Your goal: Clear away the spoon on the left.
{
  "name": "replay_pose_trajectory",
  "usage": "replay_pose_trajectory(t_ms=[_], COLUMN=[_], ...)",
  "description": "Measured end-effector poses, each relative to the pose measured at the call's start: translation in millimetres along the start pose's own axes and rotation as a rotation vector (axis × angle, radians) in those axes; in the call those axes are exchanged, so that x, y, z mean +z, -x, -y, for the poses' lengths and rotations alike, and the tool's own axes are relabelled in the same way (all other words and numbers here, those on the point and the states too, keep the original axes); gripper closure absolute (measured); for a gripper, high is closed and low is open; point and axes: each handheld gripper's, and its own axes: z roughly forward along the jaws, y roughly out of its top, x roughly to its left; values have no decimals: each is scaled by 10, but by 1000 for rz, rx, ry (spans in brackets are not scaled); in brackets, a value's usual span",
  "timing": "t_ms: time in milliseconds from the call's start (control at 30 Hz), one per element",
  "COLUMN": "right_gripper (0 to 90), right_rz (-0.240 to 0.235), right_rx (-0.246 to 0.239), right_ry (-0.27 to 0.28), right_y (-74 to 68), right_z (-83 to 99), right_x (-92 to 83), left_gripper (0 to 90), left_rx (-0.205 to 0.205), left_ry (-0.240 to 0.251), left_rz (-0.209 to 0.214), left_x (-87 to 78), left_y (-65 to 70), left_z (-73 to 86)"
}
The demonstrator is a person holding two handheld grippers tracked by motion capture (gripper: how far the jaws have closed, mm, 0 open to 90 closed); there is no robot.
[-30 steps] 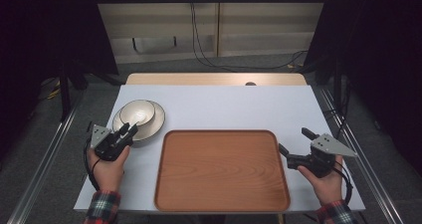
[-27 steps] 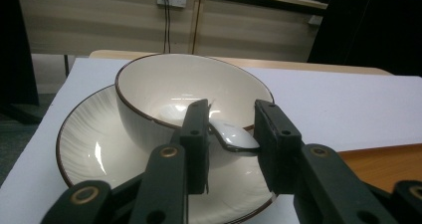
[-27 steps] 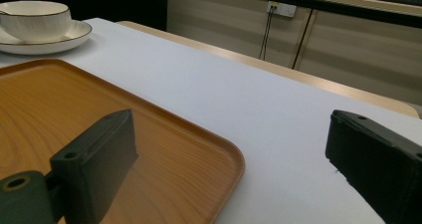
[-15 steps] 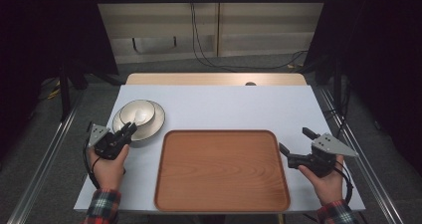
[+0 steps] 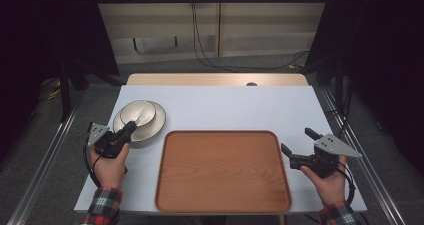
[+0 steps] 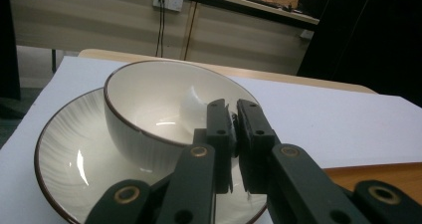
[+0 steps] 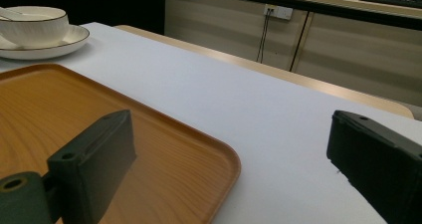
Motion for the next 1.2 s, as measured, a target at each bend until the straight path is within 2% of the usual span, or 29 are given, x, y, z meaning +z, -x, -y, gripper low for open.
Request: replay_pose_trajectory(t_ms=[233,300,333,533,667,733,833,867,900,933,967,1033,1100,1200], right_gripper=[16,12,11,8,3,3,2,2,3,3,3,3,4,4], right_rz=[0,-7,-9,-15,-19,-23,-15,-15,-23,-23,-19,-19,-16,-18], right_rx=[-7,-5,-5,3,5,9,17,16,17,16,16,19,15,11], right_ry=[-7,-13,-12,-6,2,5,7,9,7,11,9,9,3,3], right_y=[-5,-2,-1,-1,1,2,0,0,1,4,4,3,1,0], right_z=[5,6,7,7,4,5,3,3,1,0,-1,2,5,4], right_x=[13,15,17,19,13,14,10,11,4,4,1,7,11,10], left_gripper=[850,850,850,849,849,849,848,848,846,845,845,843,838,835], left_rx=[-20,-30,-24,-57,-76,-73,-82,-72,-81,-82,-84,-92,-106,-114], left_ry=[21,33,27,54,70,63,80,76,86,90,90,94,102,109], left_rz=[5,-7,-3,-9,-17,-14,-21,-14,-2,-14,-2,-11,3,-11], left_x=[64,112,124,219,272,280,329,337,366,381,391,408,452,498], left_y=[-32,-31,-35,-69,-79,-87,-82,-84,-84,-82,-88,-86,-93,-94], left_z=[-120,-184,-215,-321,-358,-369,-392,-399,-409,-413,-417,-421,-427,-421])
